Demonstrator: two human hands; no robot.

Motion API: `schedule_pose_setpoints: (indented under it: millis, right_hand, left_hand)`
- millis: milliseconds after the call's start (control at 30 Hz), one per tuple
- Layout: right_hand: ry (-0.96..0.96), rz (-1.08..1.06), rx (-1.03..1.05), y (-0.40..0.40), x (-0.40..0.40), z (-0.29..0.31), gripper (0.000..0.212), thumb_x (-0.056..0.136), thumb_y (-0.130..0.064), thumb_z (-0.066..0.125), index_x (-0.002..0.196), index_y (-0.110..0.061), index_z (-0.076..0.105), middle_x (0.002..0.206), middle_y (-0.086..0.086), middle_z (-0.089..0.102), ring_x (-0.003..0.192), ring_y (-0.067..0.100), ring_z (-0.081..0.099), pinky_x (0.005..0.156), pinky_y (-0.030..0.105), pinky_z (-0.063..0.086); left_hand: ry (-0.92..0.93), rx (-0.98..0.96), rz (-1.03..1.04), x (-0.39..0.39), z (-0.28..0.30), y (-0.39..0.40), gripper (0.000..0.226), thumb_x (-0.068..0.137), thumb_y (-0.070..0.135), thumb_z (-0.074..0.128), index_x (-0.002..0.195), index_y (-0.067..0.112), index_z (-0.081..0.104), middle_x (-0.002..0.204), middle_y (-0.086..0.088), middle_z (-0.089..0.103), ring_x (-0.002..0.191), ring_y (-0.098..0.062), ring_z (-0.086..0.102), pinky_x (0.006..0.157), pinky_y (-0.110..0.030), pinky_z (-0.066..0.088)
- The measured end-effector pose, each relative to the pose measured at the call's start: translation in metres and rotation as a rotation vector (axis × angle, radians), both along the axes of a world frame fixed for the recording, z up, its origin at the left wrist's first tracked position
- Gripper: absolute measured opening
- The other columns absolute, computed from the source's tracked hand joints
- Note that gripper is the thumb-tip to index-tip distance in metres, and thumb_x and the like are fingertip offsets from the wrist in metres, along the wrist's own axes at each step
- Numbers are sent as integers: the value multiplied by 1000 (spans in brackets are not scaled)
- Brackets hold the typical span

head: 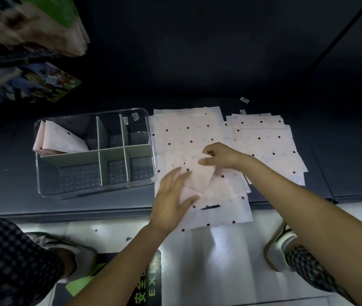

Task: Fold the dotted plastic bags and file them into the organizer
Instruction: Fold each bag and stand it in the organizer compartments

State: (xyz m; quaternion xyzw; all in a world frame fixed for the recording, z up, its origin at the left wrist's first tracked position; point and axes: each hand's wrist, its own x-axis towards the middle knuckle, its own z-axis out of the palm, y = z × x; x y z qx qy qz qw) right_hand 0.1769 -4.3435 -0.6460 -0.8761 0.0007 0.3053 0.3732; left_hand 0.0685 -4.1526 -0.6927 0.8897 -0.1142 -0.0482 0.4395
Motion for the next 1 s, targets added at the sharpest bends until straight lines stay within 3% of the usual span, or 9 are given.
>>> schedule_pose_setpoints:
  millis: [100,167,267,333,467,567,667,767,1000]
  right_hand:
    - [5,-260,367,1,-18,19,11,91,-17,61,86,-7,59,89,7,57,80,18,54,76,27,42]
    - [-6,-417,516,11,-31,25,19,92,-19,59,101,-3,61,100,11,63,92,21,59,87,33,45]
    - [11,-571,669,31,-50,30,31,93,-22,56,115,0,55,102,9,64,96,22,59,92,37,43]
    - [26,-564,654,42,-58,37,29,93,-23,57,114,-3,54,97,4,65,91,19,59,87,33,44]
    - [-229,-368,282,65,-55,62,39,87,-26,66,120,-19,45,111,-4,53,94,10,49,76,18,41]
    - [-493,-66,106,98,-47,87,55,82,-30,70,130,-28,43,115,-13,51,105,6,43,80,16,39]
    - [-607,208,-71,141,-39,101,28,83,-32,67,110,-28,60,94,-13,61,91,7,51,76,26,44]
    - [-631,272,-159,179,-28,105,4,85,-28,65,86,-24,65,75,-7,64,71,12,56,65,30,47]
    - [-486,-106,11,235,21,97,15,82,-16,64,71,-22,57,71,0,67,72,20,66,68,30,52]
  left_hand:
    - [261,-413,353,9,27,1,61,81,22,73,134,20,43,125,4,47,107,-7,52,91,-21,44]
    - [490,-646,400,19,45,3,34,82,16,71,113,18,58,106,0,63,89,-7,61,78,-19,50]
    - [632,-766,360,28,67,13,3,87,14,66,90,13,65,88,-3,70,81,-14,66,77,-24,52]
    - [608,-753,374,36,80,27,4,89,12,64,85,10,65,80,-3,69,69,-10,65,66,-21,54]
    - [269,-215,136,61,114,80,6,88,12,64,82,11,67,78,-5,68,69,-16,61,67,-30,49]
    - [61,316,-104,78,148,120,16,88,25,62,74,31,56,76,5,62,79,-18,60,71,-33,48]
    - [-62,682,-234,85,168,149,8,89,31,56,82,32,55,81,8,59,91,-21,58,67,-32,42]
    - [-131,783,-275,91,167,179,16,91,31,52,103,27,60,101,4,63,101,-20,56,73,-35,46]
    - [30,724,164,104,120,257,30,93,45,47,119,32,56,118,-4,46,112,-25,41,88,-36,41]
